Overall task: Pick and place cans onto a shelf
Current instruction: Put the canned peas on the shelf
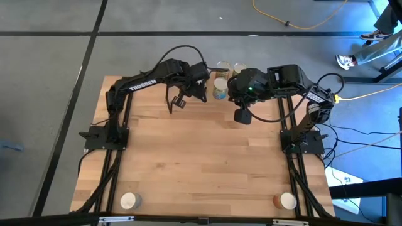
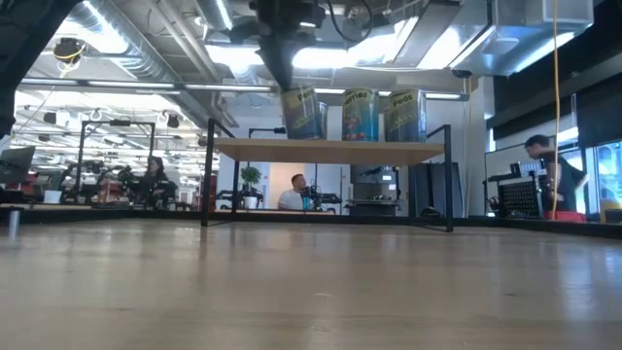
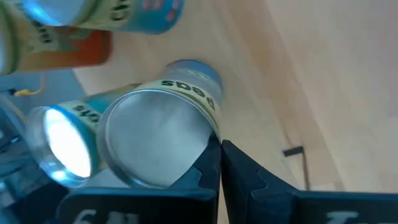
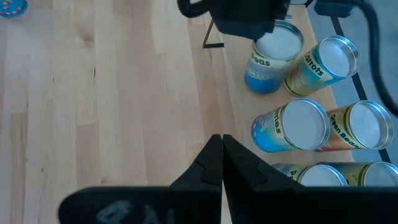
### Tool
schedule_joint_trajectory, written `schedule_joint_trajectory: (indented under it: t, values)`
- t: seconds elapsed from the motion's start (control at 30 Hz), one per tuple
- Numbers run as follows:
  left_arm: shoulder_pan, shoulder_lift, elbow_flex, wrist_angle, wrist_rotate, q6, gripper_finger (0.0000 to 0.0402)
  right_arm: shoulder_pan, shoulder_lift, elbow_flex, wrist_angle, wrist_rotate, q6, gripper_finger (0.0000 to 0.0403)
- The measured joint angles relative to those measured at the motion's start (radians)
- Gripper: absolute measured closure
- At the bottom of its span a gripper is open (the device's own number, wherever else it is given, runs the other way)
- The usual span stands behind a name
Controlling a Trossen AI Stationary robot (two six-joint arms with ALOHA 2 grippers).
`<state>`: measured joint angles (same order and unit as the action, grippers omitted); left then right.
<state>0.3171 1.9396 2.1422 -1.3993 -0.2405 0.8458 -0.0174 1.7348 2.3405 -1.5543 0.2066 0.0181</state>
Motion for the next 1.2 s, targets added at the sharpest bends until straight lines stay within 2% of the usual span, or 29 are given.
schedule_joint_trajectory:
  t: [0.13, 0.83, 1.07, 1.2]
  values:
    - [-0.007, 0.000, -0.001, 0.004, -0.038, 0.005, 0.0401, 0.000, 0.000, 0.000, 0.000, 0.000, 0.000, 0.0398]
    - [-0.011, -0.002, -0.001, -0.006, -0.033, 0.023, 0.0401, 0.000, 0.000, 0.000, 0.000, -0.001, -0.001, 0.0398]
    - [-0.009, -0.008, 0.034, -0.032, -0.020, 0.038, 0.0401, 0.000, 0.000, 0.000, 0.000, 0.000, -0.001, 0.0398]
    - [0.006, -0.009, 0.060, -0.032, 0.034, 0.045, 0.0401, 0.000, 0.000, 0.000, 0.000, 0.000, -0.001, 0.0398]
